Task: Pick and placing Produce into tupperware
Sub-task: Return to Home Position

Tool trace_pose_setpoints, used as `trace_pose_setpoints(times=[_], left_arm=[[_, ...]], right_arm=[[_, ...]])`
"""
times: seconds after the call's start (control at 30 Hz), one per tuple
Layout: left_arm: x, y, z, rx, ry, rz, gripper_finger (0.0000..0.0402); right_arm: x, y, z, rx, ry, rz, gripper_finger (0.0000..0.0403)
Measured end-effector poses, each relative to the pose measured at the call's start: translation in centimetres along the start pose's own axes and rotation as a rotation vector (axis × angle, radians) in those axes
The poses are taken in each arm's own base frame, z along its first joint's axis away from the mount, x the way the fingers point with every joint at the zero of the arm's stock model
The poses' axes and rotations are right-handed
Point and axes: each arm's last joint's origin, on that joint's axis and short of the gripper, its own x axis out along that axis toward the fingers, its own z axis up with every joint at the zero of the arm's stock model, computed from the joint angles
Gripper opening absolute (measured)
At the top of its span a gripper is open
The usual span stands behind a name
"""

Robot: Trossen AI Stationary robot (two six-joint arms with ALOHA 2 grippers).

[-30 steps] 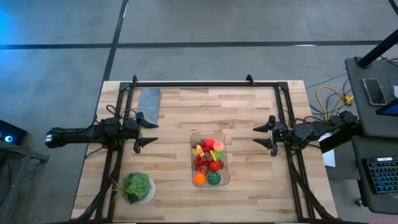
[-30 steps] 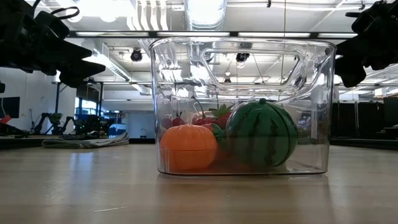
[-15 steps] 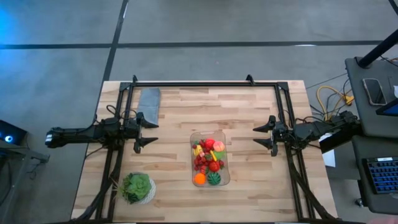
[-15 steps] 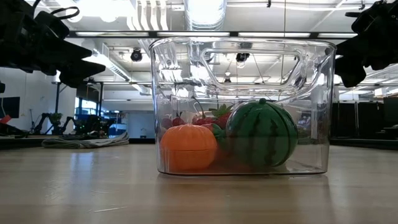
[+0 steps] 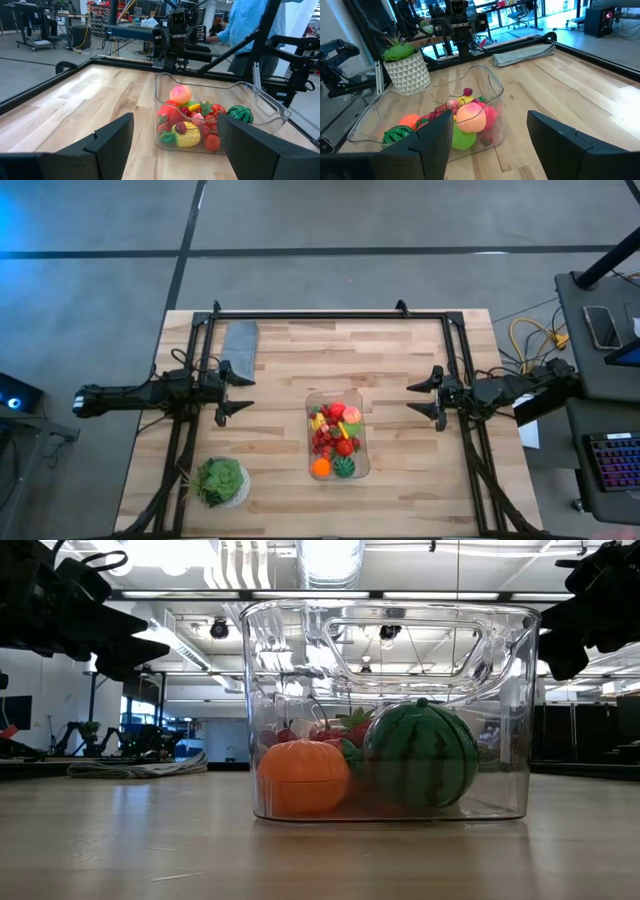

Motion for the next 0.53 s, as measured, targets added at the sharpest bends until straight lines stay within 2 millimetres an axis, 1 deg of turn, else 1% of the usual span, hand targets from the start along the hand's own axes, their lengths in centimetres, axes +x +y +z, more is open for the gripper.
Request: trace_pose_setpoints(times=[0.23,0.53], left_arm=[[0.00,0.00,0.00,0.000,0.000,0.000,0.0272],[0.00,0.00,0.00,0.000,0.000,0.000,0.0272]], right_arm=[[0.00,0.00,-0.01,0.000,0.000,0.000,0.0249],[0.00,0.00,0.00,0.000,0.000,0.000,0.0245]])
